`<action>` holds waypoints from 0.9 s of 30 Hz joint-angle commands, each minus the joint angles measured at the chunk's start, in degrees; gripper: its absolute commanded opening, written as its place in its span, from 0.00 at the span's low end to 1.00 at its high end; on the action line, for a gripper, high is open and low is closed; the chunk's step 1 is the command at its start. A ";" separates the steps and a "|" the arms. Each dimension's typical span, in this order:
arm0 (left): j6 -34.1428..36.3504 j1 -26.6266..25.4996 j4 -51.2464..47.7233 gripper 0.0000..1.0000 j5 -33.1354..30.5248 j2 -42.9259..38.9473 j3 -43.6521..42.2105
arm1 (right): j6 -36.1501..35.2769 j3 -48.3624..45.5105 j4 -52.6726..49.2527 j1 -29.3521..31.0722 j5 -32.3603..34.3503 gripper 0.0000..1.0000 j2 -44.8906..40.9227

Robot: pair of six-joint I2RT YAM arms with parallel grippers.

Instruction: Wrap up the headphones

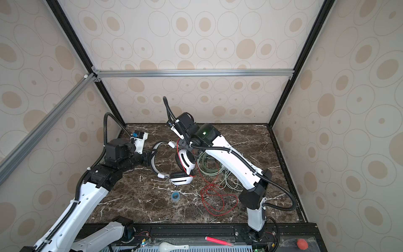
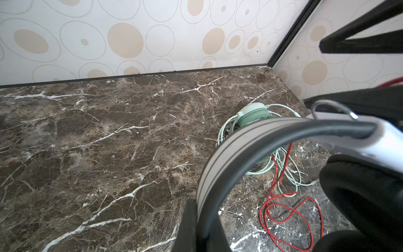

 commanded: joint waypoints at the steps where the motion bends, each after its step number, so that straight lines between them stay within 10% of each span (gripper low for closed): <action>1: -4.14 -0.21 5.73 0.00 3.38 -2.54 0.81 | 1.60 -0.48 -0.51 -0.53 -1.73 0.68 -1.73; 16: -8.44 -0.23 11.18 0.00 4.84 -4.75 -2.72 | 3.57 -0.62 -0.92 -2.56 -4.03 0.88 -2.21; 27: -8.26 -0.23 9.55 0.00 4.53 -5.11 -0.17 | 6.76 -5.85 1.64 -9.25 -18.52 0.96 -6.54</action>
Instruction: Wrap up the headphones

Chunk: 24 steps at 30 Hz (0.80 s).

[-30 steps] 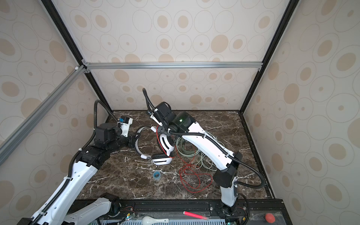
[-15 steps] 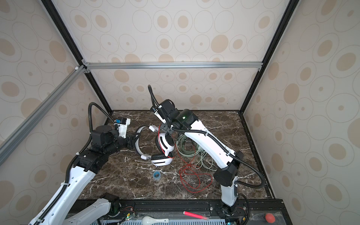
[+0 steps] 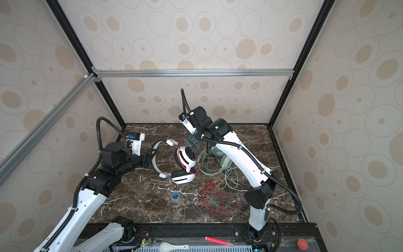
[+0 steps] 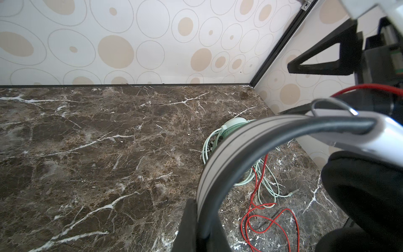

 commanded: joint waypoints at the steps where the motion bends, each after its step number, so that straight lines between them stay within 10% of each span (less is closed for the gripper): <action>1: -3.05 -0.18 4.00 0.00 2.12 -1.25 4.18 | 1.84 -2.41 1.81 -1.84 -5.98 0.97 -2.83; 24: -12.93 -0.23 13.19 0.00 12.91 2.32 12.79 | 7.14 -35.36 32.95 -7.16 -28.48 0.99 -18.80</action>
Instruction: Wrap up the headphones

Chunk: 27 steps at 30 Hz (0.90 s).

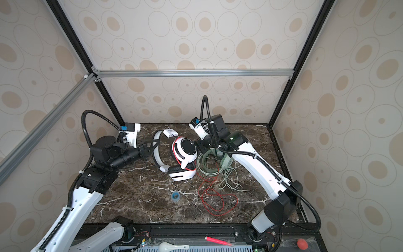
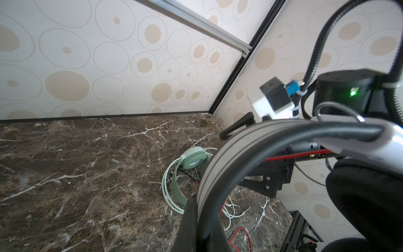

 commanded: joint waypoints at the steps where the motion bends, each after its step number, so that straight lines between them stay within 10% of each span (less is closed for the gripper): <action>1: -4.65 -0.23 6.13 0.00 2.86 0.62 5.93 | 2.98 -5.55 10.63 -0.28 -5.35 0.98 -2.76; 27: -11.89 -0.23 7.68 0.00 -8.91 4.55 13.45 | 25.73 -32.25 50.91 -0.24 -15.65 0.75 0.47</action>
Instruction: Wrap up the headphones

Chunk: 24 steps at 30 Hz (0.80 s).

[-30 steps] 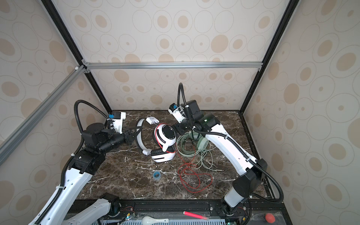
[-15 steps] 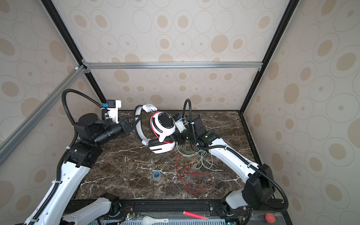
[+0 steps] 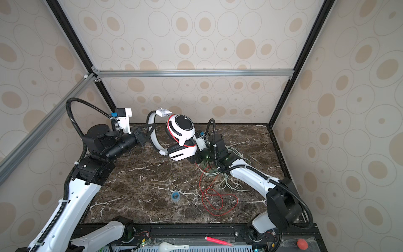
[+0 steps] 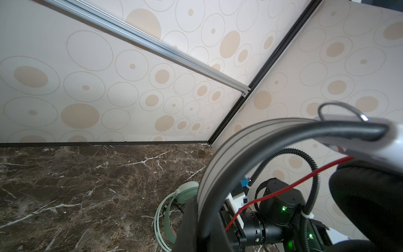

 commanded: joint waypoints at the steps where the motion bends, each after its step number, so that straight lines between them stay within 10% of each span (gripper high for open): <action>1: -4.33 -0.21 5.99 0.00 -2.18 -0.51 3.38 | 4.02 -1.65 6.49 -0.17 -1.62 0.76 1.78; 11: -4.63 -0.12 5.44 0.00 -6.44 2.02 6.77 | 6.28 -3.85 10.89 -0.13 -2.48 0.72 5.62; 24: -5.97 0.14 6.10 0.00 -11.89 2.91 6.80 | 7.41 -4.26 12.26 0.29 -3.98 0.27 7.45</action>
